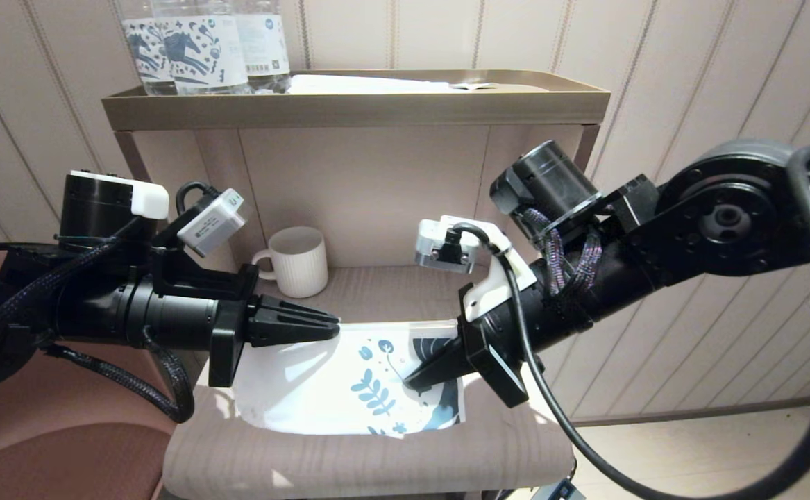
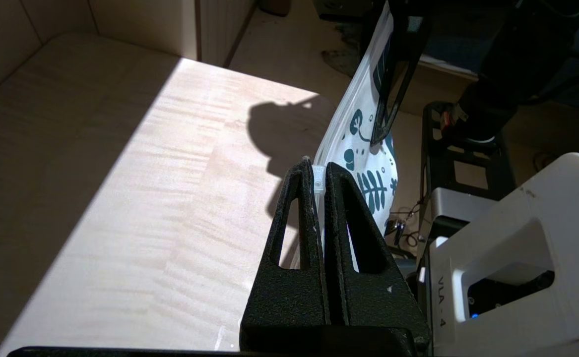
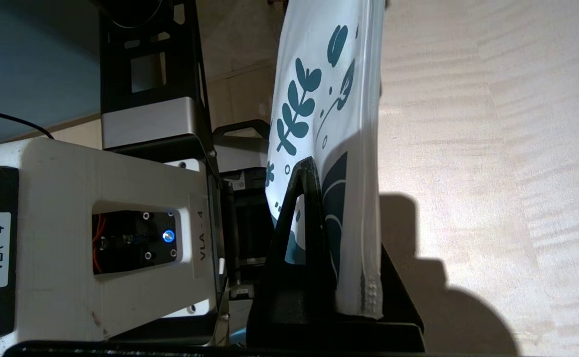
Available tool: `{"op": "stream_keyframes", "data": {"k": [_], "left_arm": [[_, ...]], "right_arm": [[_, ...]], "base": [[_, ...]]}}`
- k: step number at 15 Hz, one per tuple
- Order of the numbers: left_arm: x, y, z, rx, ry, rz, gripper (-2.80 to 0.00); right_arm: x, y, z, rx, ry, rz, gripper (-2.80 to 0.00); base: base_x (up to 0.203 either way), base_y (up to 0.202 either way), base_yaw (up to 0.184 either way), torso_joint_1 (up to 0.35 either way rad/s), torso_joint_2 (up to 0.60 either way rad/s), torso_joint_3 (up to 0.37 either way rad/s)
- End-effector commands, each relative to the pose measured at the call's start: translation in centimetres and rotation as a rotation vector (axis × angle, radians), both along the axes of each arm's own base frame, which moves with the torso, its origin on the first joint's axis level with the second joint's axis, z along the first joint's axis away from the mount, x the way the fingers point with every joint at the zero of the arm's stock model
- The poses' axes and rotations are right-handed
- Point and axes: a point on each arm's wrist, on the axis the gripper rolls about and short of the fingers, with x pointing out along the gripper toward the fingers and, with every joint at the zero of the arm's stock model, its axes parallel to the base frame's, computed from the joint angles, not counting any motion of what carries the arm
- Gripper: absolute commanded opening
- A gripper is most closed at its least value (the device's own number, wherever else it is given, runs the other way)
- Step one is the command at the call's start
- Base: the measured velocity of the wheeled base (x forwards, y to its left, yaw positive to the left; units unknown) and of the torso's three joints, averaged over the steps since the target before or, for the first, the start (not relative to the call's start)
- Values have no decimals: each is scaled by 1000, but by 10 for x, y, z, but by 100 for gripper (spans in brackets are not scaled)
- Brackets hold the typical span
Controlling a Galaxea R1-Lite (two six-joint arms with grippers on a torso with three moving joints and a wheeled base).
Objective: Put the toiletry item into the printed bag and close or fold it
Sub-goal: Open the storage bag
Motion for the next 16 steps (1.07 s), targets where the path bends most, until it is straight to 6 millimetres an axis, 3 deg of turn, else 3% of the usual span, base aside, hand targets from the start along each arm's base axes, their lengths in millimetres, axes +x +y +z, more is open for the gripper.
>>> {"op": "stream_keyframes", "data": {"k": [1,16], "left_arm": [[0,0,-1,0,3,-6,-280],[4,-2,-6,6,15,-5,-280]], "right_arm": [[-1,-1,3,6,-5,3,-280],[-2,-43,33,59,-87,-101,-280]], "base": [[0,0,0,0,0,0],[0,0,0,0,0,0]]}}
